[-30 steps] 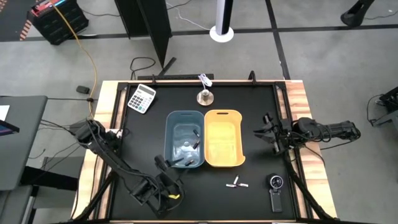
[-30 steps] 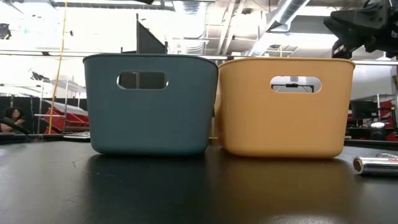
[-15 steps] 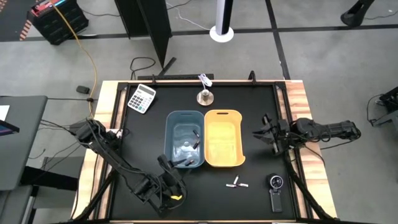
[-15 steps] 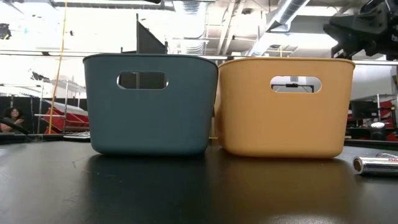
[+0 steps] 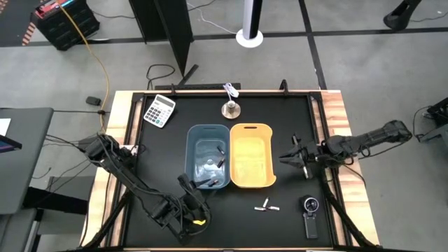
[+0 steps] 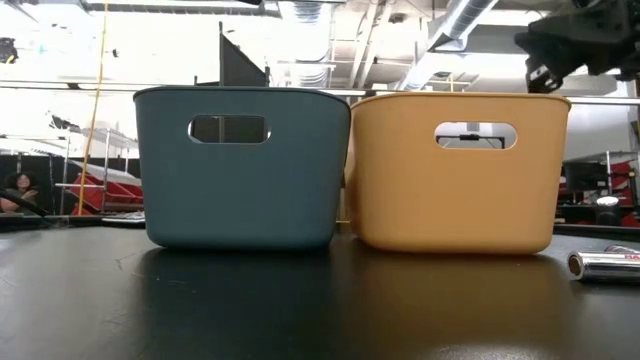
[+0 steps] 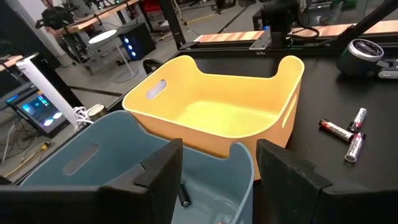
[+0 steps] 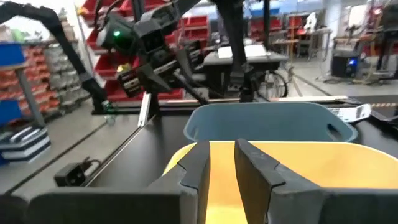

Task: Sort batteries
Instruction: Put the right silver battery into the yellow bin

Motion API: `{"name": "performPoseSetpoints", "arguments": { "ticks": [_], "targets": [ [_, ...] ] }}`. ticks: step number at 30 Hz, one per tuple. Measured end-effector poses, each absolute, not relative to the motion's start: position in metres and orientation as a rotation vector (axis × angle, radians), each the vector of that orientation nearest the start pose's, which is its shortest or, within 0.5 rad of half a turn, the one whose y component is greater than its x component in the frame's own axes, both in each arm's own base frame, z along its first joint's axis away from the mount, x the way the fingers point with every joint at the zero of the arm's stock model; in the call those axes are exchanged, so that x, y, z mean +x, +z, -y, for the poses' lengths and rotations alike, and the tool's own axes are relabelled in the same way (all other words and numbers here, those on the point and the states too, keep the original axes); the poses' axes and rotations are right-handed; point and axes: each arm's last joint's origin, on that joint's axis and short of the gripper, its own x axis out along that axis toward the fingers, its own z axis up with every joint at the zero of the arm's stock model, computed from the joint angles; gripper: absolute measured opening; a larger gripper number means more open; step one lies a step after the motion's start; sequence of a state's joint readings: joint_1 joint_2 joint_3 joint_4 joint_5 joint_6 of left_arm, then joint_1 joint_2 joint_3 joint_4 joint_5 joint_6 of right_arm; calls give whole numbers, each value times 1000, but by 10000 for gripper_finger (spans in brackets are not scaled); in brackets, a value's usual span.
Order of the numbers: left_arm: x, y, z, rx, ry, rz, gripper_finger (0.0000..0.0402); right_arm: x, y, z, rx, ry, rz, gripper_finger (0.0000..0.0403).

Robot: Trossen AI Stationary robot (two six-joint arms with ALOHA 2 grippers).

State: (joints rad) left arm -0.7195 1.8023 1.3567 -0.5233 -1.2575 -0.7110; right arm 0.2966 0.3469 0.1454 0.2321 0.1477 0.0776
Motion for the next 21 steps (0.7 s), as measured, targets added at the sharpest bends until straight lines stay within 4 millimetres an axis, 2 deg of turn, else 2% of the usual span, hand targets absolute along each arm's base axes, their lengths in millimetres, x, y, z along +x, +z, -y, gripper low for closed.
{"name": "performPoseSetpoints", "arguments": {
  "ticks": [7, 11, 16, 21],
  "targets": [
    [299, 246, 221, 179, 633, -339, 199, 134, 231, -55, -1, 184, -96, 129],
    [301, 245, 219, 173, 623, -360, 199, 141, 246, -79, -81, 212, -225, 143],
    [303, 245, 217, 171, 616, -374, 199, 143, 264, -112, -165, 159, -427, 148],
    [303, 245, 216, 171, 619, -373, 199, 148, 272, -143, -142, 123, -573, 159]
  ]
}}
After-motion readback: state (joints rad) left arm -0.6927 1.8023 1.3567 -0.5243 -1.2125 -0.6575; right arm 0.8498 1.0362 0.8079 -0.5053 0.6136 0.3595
